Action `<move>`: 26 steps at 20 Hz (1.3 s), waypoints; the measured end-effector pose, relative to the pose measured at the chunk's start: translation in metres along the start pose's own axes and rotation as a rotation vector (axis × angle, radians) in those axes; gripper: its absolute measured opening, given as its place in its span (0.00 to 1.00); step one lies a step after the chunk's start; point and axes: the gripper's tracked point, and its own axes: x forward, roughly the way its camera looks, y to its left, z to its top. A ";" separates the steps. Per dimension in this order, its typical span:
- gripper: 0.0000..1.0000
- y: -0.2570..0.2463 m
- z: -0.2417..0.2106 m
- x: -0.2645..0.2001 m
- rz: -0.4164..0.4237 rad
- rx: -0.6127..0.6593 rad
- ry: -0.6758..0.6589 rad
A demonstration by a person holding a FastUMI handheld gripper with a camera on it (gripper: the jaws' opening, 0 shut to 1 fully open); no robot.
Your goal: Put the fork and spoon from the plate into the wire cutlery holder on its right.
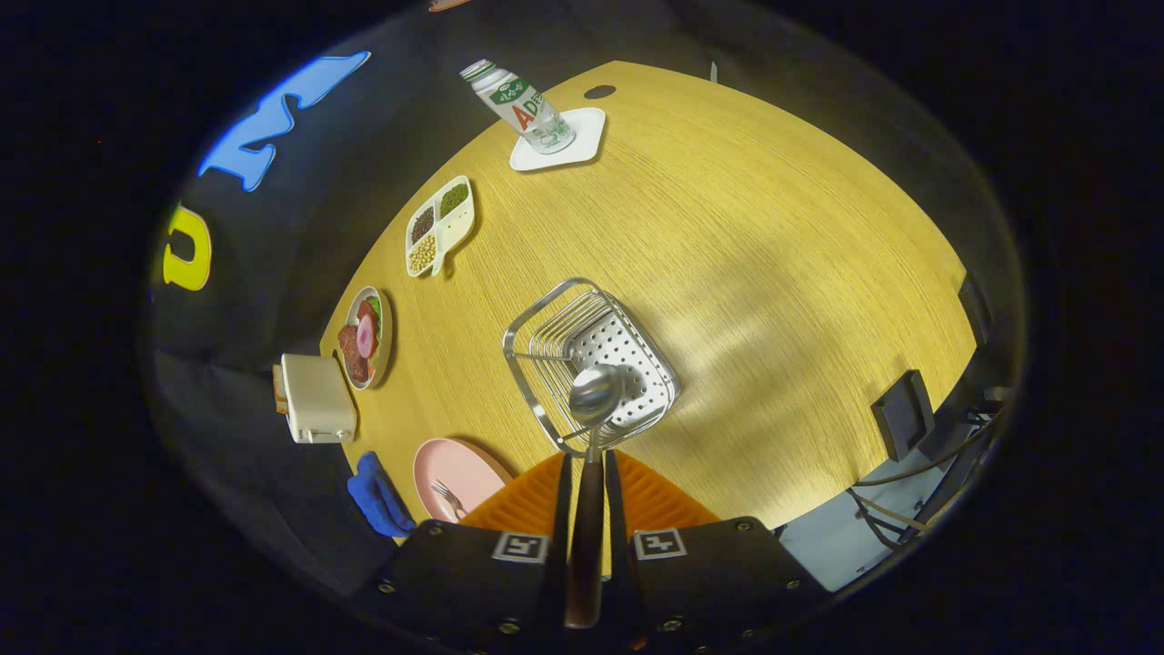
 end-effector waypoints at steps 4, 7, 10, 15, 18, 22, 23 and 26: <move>0.73 0.002 0.003 -0.006 0.006 0.018 -0.013; 0.98 0.002 0.001 -0.011 0.005 0.022 -0.021; 0.98 0.004 -0.002 -0.014 0.004 0.022 -0.037; 0.98 0.022 -0.011 -0.024 0.043 0.023 -0.048; 0.98 0.035 -0.022 -0.027 0.059 -0.003 -0.053; 0.98 0.064 -0.049 -0.028 0.105 -0.068 -0.024; 0.98 0.071 -0.057 -0.027 0.115 -0.081 -0.017; 0.98 0.088 -0.078 -0.023 0.138 -0.122 0.012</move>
